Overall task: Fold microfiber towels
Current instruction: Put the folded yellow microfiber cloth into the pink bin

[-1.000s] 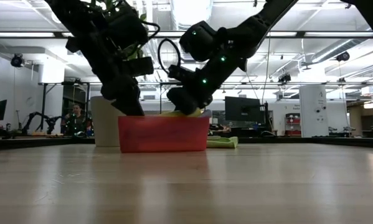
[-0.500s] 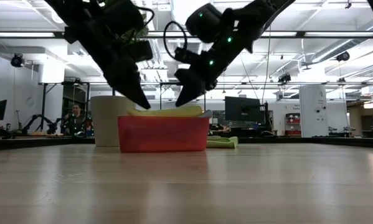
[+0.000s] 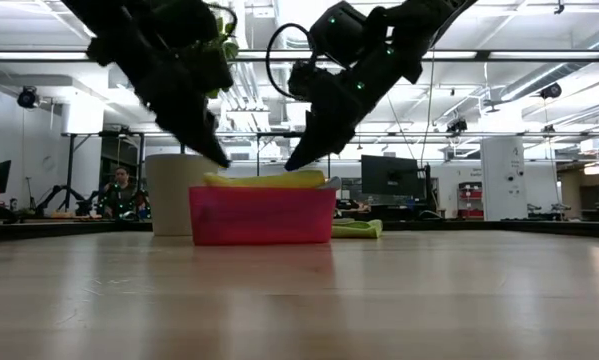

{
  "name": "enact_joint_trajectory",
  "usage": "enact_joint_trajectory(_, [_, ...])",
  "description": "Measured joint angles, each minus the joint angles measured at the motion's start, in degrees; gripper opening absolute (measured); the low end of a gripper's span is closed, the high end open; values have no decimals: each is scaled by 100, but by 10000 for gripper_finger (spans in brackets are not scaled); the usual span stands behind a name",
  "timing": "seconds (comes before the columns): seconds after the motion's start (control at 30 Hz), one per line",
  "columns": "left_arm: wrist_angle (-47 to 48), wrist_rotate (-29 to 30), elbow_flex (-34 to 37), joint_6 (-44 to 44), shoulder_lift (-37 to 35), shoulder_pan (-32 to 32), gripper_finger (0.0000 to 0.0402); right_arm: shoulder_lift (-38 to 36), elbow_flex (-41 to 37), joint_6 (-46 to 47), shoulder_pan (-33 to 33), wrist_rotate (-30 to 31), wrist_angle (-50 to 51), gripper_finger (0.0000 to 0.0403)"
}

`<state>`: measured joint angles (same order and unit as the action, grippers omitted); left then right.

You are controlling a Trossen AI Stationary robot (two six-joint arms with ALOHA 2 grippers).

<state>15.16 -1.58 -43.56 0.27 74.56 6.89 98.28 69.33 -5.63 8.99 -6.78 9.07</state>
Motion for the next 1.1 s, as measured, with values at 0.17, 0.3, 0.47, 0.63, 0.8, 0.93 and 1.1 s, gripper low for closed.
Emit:
enact_joint_trajectory(0.17, [-83, 13, 171, 0, 373, 16, 163, 4, -235, 64, 22, 20, -116, 12])
enact_joint_trajectory(0.3, [-166, 17, 170, -7, 632, 14, 163, 9, -430, 164, 55, 59, -91, 12])
enact_joint_trajectory(0.47, [-134, 32, 133, -13, 696, 19, 163, 4, -479, 223, 68, 67, -103, 12])
enact_joint_trajectory(0.63, [-33, 36, 77, 4, 546, 19, 163, -25, -302, 167, 68, 80, 211, 12])
enact_joint_trajectory(0.8, [77, 37, 77, 32, 276, 23, 163, -70, -64, -9, 80, 98, 441, 12])
enact_joint_trajectory(0.93, [109, 37, 77, 60, 44, 23, 163, -74, 77, -200, 123, 191, 446, 12])
enact_joint_trajectory(1.1, [78, 484, 80, 485, -200, 19, 164, -74, 168, -343, 246, 886, 62, 12])
